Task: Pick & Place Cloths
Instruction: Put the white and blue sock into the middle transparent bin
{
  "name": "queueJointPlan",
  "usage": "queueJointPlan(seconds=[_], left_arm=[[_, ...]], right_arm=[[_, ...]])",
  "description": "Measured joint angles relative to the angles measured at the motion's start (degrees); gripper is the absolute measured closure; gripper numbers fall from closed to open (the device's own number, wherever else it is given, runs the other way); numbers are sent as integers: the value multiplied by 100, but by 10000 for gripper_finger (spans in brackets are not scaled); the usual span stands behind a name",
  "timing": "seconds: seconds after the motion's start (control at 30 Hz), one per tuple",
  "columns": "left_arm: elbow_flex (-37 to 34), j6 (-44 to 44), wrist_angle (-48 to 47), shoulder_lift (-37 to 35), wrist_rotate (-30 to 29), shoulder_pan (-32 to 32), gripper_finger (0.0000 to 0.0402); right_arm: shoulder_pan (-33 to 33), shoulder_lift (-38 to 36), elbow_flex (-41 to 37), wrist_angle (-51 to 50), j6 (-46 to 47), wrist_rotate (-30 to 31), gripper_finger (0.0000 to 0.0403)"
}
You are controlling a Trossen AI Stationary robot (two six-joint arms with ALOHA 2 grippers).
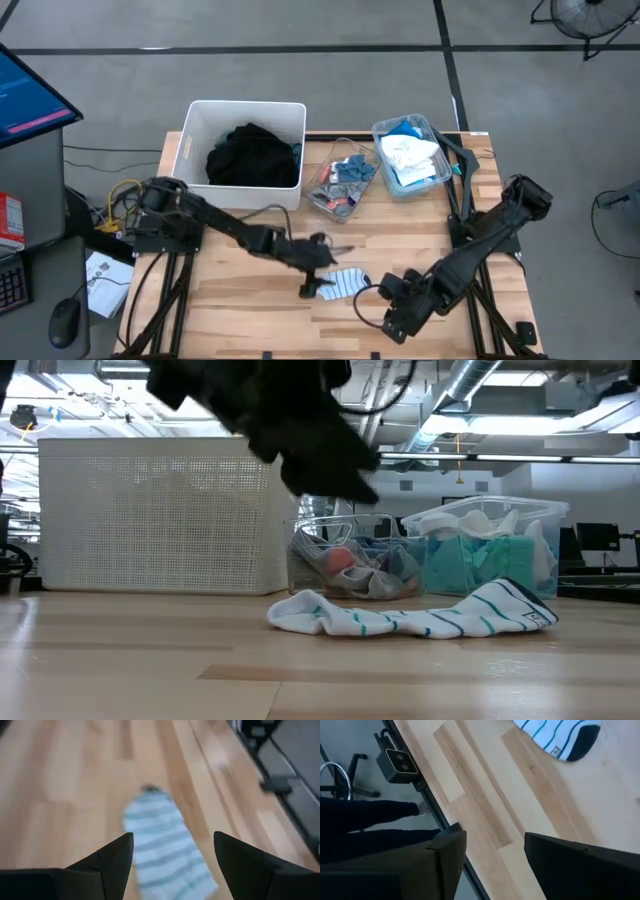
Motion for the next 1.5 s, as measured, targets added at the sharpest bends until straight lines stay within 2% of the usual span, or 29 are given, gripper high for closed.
queueJointPlan(seconds=[0.23, 0.53, 0.63, 0.77, 0.87, 0.9, 1.07, 1.27, 1.5], left_arm=[[-2, 17, 186, 752, -463, -426, 147], [22, 13, 353, 1312, -640, -457, 155], [38, -88, 272, 1451, -614, -457, 193], [35, -321, 224, 1487, -564, -428, 289], [16, -391, 88, 1253, -378, -417, 373], [3, -389, 7, 1131, -317, -422, 386], [-22, -318, -284, 242, -288, -330, 398], [-22, 117, -414, -879, -567, -65, 400], [-9, 557, -422, -1837, -912, 726, 401]], right_arm=[[132, 72, 2, 229, 351, 198, 203], [110, 79, 0, 477, 425, 345, 208], [109, 81, 0, 510, 496, 345, 209], [110, 81, 0, 551, 606, 345, 209], [108, 81, 0, 551, 613, 430, 211], [108, 81, 0, 552, 613, 455, 211], [84, 81, 0, 548, 613, 495, 217], [59, 81, 0, 550, 579, 748, 224], [29, 81, 0, 546, 544, 1083, 231]])
